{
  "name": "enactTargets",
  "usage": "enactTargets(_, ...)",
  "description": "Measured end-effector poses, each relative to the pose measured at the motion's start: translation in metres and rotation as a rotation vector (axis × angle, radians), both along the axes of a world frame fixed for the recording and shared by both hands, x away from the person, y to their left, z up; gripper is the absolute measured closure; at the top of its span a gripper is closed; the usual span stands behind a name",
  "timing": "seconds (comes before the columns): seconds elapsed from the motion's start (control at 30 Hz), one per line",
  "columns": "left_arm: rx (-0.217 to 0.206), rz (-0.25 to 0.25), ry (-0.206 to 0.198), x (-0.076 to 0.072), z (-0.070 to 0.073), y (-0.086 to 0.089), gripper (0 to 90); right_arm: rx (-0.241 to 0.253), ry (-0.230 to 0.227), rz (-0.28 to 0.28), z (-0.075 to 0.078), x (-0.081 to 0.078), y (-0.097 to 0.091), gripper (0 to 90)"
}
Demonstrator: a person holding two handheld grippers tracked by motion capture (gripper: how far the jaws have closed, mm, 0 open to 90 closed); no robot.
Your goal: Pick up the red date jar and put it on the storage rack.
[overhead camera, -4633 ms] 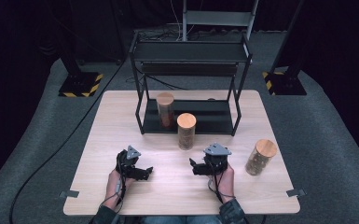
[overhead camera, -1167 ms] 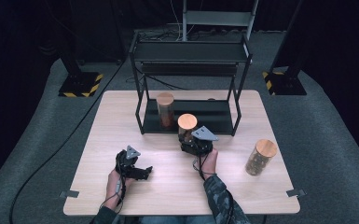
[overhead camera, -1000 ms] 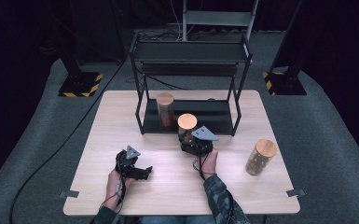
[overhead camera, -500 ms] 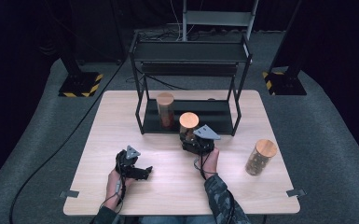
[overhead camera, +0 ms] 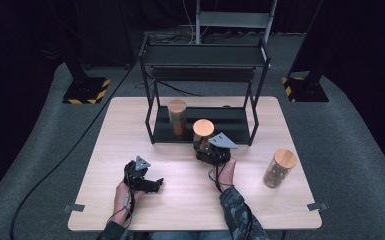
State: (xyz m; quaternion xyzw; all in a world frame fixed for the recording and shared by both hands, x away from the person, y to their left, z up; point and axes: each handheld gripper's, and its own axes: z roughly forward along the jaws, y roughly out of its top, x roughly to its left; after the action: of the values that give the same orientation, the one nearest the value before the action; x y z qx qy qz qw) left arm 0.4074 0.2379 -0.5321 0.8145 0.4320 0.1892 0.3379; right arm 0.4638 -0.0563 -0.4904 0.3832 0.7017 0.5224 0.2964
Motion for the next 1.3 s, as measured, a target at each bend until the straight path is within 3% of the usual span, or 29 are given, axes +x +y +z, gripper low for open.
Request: enactTargets(1.3,-0.001,0.001,0.0,0.0,0.0,0.0,0.2,0.009,-0.004,0.0,0.02,0.012,0.0,24.3)
